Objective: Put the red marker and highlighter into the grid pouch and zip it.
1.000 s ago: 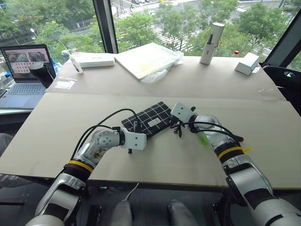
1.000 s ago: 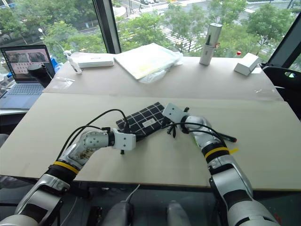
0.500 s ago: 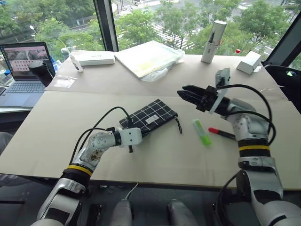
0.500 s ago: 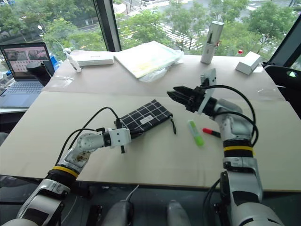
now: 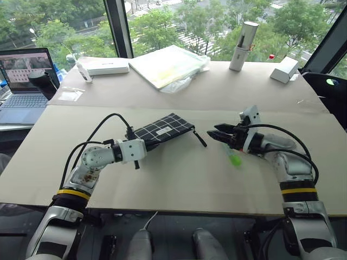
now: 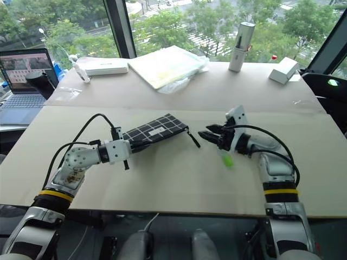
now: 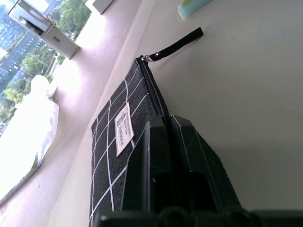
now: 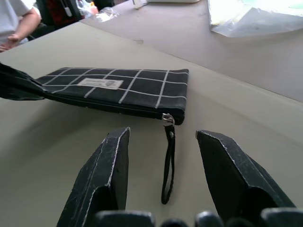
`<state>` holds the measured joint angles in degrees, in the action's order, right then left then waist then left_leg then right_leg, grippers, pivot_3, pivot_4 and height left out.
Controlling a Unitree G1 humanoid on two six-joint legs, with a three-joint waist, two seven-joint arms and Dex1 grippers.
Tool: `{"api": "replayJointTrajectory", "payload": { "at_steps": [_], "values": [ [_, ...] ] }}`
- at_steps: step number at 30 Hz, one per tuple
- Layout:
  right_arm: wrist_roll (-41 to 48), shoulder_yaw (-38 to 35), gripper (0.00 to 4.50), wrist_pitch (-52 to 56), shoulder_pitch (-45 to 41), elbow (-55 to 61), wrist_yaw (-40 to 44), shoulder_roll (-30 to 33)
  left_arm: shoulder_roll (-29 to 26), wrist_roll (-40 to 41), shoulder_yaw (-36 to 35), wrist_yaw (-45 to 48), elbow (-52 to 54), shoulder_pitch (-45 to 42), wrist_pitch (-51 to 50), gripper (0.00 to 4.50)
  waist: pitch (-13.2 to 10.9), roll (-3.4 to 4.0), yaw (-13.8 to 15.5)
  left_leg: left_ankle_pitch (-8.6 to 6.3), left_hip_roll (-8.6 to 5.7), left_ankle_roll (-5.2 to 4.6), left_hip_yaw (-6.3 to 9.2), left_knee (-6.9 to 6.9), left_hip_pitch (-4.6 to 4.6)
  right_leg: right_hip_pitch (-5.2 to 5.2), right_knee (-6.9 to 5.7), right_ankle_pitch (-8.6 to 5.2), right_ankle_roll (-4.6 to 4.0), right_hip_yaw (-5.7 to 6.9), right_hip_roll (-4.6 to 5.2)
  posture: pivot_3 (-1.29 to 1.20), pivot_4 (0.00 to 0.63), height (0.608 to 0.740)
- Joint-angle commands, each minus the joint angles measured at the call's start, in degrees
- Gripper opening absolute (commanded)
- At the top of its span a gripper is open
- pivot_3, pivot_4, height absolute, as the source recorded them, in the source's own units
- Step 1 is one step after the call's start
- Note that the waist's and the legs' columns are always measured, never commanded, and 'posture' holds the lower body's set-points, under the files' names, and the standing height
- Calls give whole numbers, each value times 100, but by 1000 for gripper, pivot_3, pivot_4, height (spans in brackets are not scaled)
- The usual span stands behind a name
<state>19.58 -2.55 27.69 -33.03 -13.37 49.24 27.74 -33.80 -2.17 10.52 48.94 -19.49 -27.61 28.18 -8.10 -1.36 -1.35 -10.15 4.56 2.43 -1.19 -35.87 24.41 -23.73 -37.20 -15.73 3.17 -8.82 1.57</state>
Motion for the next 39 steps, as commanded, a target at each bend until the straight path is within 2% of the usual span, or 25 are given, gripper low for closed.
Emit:
{"api": "replayJointTrajectory", "payload": {
  "at_steps": [1,17,20,25,29,33,39],
  "values": [
    [-122,92,2512,-29,-13,84,-198,-78,52,140,-99,-52,290,0,85,0,0,0,20,0,0,0,0,0,1,-1,0,0,0,0,0,0,150,740],
    [-866,665,2512,-414,-597,-947,-593,-566,336,75,-57,-179,722,163,-152,0,0,0,32,1,0,1,1,-1,29,-35,-5,13,-21,0,-1,0,150,740],
    [-820,669,1863,-545,-649,-947,-411,-609,336,55,-48,-189,778,201,-190,0,0,0,32,1,0,1,0,-1,30,-34,-5,14,-21,0,-1,0,150,740],
    [-755,768,134,-569,-689,-757,-130,-698,343,5,-15,-195,809,211,-232,0,0,0,32,1,0,1,1,-2,30,-34,-6,14,-21,0,-1,0,150,740],
    [-739,1022,24,-410,-738,-525,119,-834,370,-10,14,-188,787,184,-236,0,0,0,22,1,0,1,1,-1,30,-35,-8,14,-22,0,-1,0,150,740],
    [-838,1636,24,-289,-705,-101,508,-1032,457,-12,66,-179,779,104,-279,0,0,1,19,1,0,1,1,-1,30,-38,-14,14,-22,0,-2,0,150,740],
    [-766,1983,24,-113,-744,281,782,-1225,503,-6,91,-151,803,84,-313,0,0,0,49,2,-1,2,2,-9,30,-42,-33,13,-21,0,-2,0,150,740]
  ]
}}
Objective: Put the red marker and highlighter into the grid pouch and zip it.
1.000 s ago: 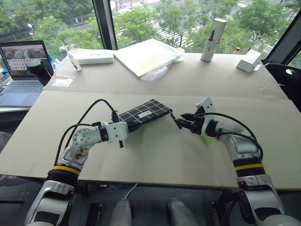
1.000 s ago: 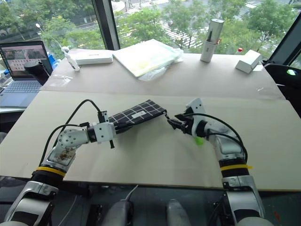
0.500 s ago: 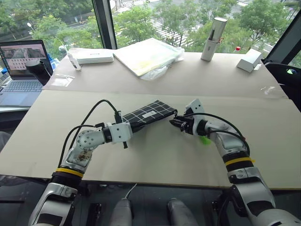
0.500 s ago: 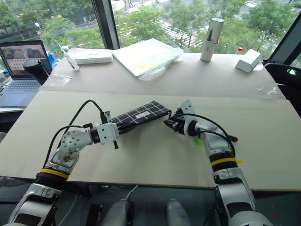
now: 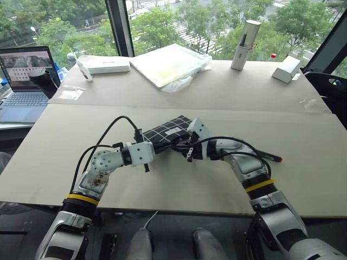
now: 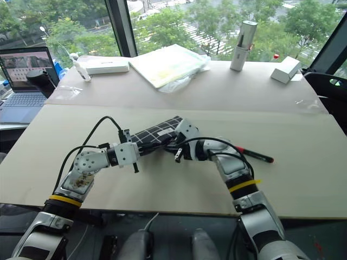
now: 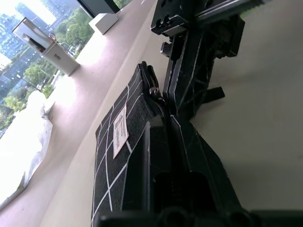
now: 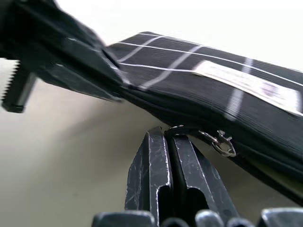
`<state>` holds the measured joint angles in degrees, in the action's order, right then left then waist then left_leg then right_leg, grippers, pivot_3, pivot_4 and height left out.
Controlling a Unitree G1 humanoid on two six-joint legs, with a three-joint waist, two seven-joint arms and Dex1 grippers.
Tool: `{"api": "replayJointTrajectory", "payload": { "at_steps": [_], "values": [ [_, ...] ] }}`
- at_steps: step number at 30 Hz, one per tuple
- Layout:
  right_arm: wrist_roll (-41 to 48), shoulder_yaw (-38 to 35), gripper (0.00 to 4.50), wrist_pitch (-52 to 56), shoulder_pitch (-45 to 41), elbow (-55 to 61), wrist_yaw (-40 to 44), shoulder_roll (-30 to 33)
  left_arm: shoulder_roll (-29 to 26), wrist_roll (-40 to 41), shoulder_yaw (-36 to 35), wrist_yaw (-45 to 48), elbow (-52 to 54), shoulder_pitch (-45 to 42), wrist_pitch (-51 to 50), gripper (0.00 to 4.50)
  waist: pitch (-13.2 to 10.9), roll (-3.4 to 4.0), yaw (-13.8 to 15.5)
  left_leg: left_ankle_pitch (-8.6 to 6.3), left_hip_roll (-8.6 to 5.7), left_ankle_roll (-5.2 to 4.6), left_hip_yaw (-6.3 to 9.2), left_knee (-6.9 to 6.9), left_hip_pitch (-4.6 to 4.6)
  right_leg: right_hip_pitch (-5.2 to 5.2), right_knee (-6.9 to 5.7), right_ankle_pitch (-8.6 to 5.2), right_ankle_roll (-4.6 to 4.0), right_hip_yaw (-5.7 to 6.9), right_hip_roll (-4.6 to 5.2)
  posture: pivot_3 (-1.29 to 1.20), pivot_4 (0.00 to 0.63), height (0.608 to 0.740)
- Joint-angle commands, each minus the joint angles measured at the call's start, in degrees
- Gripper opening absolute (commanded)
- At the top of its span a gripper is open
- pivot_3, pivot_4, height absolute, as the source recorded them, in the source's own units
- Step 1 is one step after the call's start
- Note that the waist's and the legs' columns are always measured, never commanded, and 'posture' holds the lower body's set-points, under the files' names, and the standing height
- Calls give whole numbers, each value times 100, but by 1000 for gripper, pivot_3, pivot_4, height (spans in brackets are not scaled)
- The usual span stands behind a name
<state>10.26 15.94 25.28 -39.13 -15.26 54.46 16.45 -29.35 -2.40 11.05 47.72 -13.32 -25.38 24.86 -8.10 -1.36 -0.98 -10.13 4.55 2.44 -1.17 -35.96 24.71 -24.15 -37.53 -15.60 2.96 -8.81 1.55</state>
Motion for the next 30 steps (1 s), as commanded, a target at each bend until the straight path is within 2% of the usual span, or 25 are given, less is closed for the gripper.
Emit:
{"api": "replayJointTrajectory", "payload": {
  "at_steps": [1,5,8,10,11,14,17,21,26,30],
  "values": [
    [225,154,24,179,-124,575,342,-103,59,20,40,-24,189,-137,15,0,0,0,17,0,0,1,1,-3,0,0,-2,0,0,0,0,0,150,740],
    [287,78,24,296,-143,671,328,-188,64,24,48,-9,191,-137,12,0,0,0,19,0,0,1,2,-4,0,0,-4,0,0,1,0,0,150,740],
    [109,-213,24,198,-311,139,-205,-261,66,29,56,1,196,-132,13,0,0,0,12,0,0,1,2,-4,0,-1,-5,0,0,1,-1,0,150,740],
    [201,-374,682,242,-307,172,-177,-112,70,30,67,5,219,-113,9,0,0,0,11,1,0,1,3,-4,-1,-2,-8,0,-1,1,-2,0,150,740],
    [304,-491,822,392,-266,328,-102,54,71,38,68,11,230,-99,10,0,0,0,14,1,0,1,3,-4,-1,-2,-8,0,-1,1,-1,0,150,740],
    [1065,-831,1849,1239,90,1134,628,749,96,82,62,18,250,-85,10,0,-1,-2,79,1,-5,1,4,-5,4,-1,-6,-1,1,1,2,0,150,740],
    [1689,-1294,1849,1492,581,1843,1270,1554,107,257,5,89,215,-110,30,0,-1,-2,119,1,-6,1,7,-11,9,2,0,-1,2,2,4,0,150,740],
    [1845,-1944,1849,1075,1158,2050,1657,2441,14,712,-188,403,57,-221,44,0,-3,-5,90,1,-6,1,14,-11,5,2,-6,-2,3,3,1,0,150,740],
    [1288,-2466,1849,146,1173,706,1390,3119,-200,1679,-459,1203,174,-300,-228,0,-5,-9,1,1,-6,1,15,-11,-1,5,-8,-3,4,2,0,0,150,740],
    [917,-2448,1849,-597,1118,-319,1482,3413,-347,1937,-642,1514,72,-359,-320,0,-5,-9,-4,1,-6,1,14,-9,-4,7,-5,-3,4,2,1,0,150,740]
  ]
}}
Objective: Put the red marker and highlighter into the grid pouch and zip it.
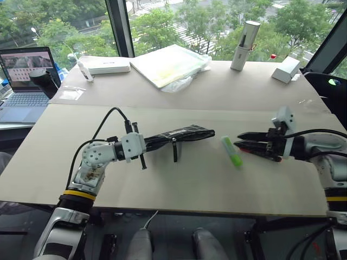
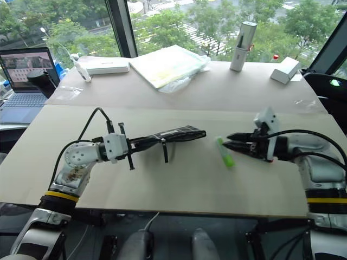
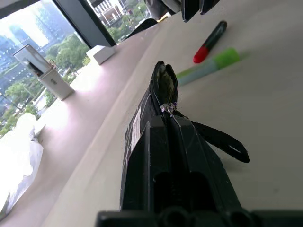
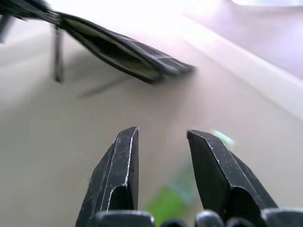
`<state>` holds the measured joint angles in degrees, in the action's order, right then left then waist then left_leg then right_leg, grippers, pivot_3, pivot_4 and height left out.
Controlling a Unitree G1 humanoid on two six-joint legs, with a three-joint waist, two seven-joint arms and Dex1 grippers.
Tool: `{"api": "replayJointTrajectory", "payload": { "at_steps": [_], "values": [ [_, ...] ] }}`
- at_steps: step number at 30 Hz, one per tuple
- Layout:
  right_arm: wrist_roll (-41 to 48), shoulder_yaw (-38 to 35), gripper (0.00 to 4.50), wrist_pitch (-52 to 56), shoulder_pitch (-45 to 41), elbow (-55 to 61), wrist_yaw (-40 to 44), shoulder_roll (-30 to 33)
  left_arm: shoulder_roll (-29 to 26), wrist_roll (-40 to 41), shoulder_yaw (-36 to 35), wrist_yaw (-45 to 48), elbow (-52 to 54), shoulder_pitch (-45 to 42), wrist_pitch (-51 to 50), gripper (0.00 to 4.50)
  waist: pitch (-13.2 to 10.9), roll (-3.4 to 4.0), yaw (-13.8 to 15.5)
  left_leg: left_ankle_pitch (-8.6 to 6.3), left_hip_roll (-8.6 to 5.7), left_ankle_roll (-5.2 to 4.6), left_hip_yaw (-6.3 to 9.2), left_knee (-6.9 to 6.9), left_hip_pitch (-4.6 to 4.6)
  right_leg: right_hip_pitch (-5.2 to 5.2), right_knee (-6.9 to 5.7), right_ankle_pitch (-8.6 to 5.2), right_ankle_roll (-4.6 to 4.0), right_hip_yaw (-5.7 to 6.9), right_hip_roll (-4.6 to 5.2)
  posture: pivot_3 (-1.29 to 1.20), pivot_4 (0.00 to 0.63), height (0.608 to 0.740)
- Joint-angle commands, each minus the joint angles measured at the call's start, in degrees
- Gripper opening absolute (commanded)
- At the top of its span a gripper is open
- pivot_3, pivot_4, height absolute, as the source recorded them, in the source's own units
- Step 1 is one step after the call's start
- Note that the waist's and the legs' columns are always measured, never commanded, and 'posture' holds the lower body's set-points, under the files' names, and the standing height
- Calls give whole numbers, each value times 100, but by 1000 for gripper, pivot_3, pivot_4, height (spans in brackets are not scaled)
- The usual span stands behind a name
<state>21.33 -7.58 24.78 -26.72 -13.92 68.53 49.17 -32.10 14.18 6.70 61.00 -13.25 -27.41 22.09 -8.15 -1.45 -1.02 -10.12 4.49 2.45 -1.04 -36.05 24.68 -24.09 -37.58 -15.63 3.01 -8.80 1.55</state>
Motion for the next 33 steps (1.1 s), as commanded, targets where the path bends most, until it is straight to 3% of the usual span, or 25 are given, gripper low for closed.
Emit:
{"api": "replayJointTrajectory", "payload": {
  "at_steps": [1,19,33],
  "values": [
    [-239,-76,1849,-648,-146,-602,95,166,-86,297,-234,228,42,-162,-46,0,0,0,1,0,0,0,0,0,0,0,0,0,0,0,0,0,150,740],
    [-1125,438,1849,-1790,-848,-2622,505,201,-115,436,-516,535,40,40,-89,0,-1,0,6,0,-3,0,0,-9,-1,6,-2,1,-1,-2,2,0,150,740],
    [-2170,1132,1849,-2697,-1497,-4026,337,121,-149,414,-569,613,-13,14,-60,0,-1,1,-5,0,-3,0,-1,-8,-2,7,-2,1,-2,-3,2,0,150,740]
  ]
}}
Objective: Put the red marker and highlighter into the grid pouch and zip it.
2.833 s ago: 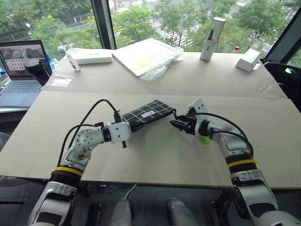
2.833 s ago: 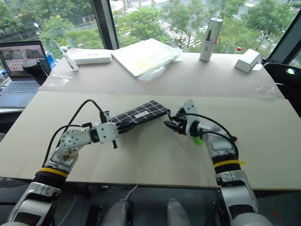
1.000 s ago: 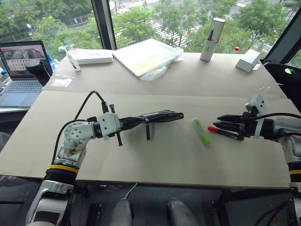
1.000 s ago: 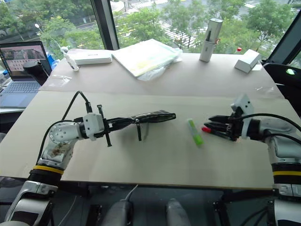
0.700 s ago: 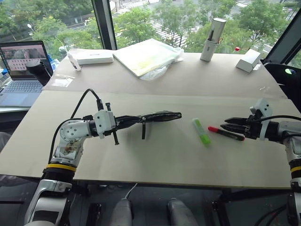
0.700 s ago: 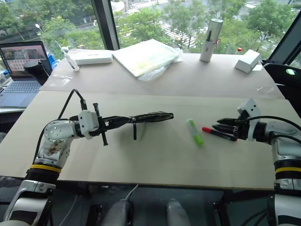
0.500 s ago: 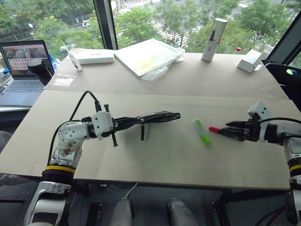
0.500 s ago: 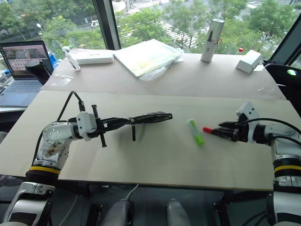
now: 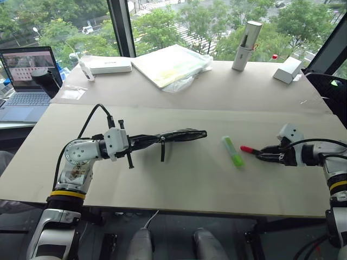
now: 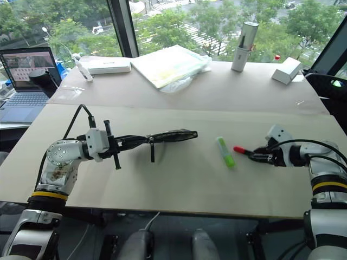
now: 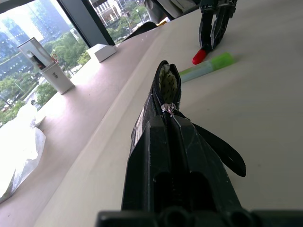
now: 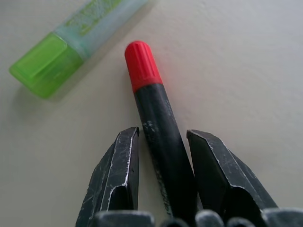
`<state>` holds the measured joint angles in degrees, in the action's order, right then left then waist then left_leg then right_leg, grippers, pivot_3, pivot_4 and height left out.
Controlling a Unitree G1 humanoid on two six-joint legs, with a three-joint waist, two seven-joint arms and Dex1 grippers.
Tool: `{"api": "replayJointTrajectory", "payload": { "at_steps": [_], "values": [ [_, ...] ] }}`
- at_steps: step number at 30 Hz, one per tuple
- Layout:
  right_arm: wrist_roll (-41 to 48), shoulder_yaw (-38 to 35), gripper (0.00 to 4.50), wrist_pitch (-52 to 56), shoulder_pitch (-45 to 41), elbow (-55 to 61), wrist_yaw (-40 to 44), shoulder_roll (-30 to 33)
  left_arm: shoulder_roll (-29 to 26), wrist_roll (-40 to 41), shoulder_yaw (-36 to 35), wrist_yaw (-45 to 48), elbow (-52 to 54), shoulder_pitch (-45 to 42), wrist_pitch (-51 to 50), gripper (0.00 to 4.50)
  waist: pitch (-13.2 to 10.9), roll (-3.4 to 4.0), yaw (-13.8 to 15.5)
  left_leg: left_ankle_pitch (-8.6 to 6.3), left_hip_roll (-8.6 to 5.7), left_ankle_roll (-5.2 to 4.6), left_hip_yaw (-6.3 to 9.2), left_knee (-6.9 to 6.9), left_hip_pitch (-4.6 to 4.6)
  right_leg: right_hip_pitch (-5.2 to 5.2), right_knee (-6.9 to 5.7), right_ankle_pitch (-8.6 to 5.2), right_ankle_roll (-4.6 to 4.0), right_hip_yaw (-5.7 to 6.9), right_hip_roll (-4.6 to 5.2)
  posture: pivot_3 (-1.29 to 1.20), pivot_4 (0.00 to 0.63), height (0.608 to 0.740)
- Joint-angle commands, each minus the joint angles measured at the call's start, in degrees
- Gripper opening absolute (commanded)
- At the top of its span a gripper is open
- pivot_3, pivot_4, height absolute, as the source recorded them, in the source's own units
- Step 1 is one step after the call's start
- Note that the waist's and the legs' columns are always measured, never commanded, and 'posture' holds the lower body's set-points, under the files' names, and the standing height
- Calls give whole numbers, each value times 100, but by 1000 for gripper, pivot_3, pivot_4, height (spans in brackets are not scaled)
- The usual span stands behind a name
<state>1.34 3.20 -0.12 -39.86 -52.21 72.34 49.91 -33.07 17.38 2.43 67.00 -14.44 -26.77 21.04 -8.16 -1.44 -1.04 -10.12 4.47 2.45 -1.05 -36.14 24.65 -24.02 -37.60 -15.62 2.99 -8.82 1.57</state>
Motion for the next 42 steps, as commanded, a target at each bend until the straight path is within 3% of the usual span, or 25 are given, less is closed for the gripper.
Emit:
{"api": "replayJointTrajectory", "payload": {
  "at_steps": [1,3,7,9,12,18,22,25,30,42],
  "values": [
    [-229,105,1849,-178,-226,-276,-23,46,-56,89,-149,14,100,-54,53,0,0,0,-4,0,0,0,0,1,-4,3,0,0,0,0,0,0,150,740],
    [-271,141,1849,-148,-284,-384,7,33,-66,90,-162,15,108,-48,61,0,0,0,-2,0,0,0,0,0,-4,4,0,0,0,0,0,0,150,740],
    [-235,95,750,-120,-316,-397,134,25,-61,86,-176,4,138,-12,83,0,0,0,9,0,0,0,1,-3,-6,10,1,0,0,0,0,0,150,740],
    [-112,26,467,-37,-293,-278,300,5,-55,85,-180,4,151,8,93,0,0,0,8,0,0,0,1,-4,-8,13,1,0,0,1,0,0,150,740],
    [-56,-58,467,-41,-278,-162,293,-18,-44,83,-178,3,165,31,106,0,0,0,0,0,0,0,1,-2,-9,12,0,0,0,1,0,0,150,740],
    [142,-490,467,-352,-650,331,-496,-183,-41,106,-177,43,145,31,104,0,-1,2,-13,0,0,0,1,-2,-10,11,-2,0,0,-1,0,0,150,740],
    [523,-545,467,-195,-529,1843,-309,-340,-29,115,-174,66,130,24,85,0,-8,14,-52,0,1,0,1,1,-7,2,-8,0,0,-3,-1,0,150,740],
    [513,-225,467,-5,-240,3307,-229,-419,11,95,-154,75,102,14,88,0,-9,15,-40,0,1,0,6,6,-6,1,-9,0,0,1,-2,0,150,740],
    [183,432,467,-174,53,4778,-190,-566,130,7,-68,36,66,-16,103,0,-9,14,35,0,0,0,5,-8,-1,3,-11,-1,1,2,-1,0,150,740],
    [-328,1012,467,-421,77,4866,-380,-697,287,-141,39,-41,118,39,122,0,-9,13,31,0,0,0,4,-14,3,-5,-21,-1,1,3,-2,0,150,740]
  ]
}}
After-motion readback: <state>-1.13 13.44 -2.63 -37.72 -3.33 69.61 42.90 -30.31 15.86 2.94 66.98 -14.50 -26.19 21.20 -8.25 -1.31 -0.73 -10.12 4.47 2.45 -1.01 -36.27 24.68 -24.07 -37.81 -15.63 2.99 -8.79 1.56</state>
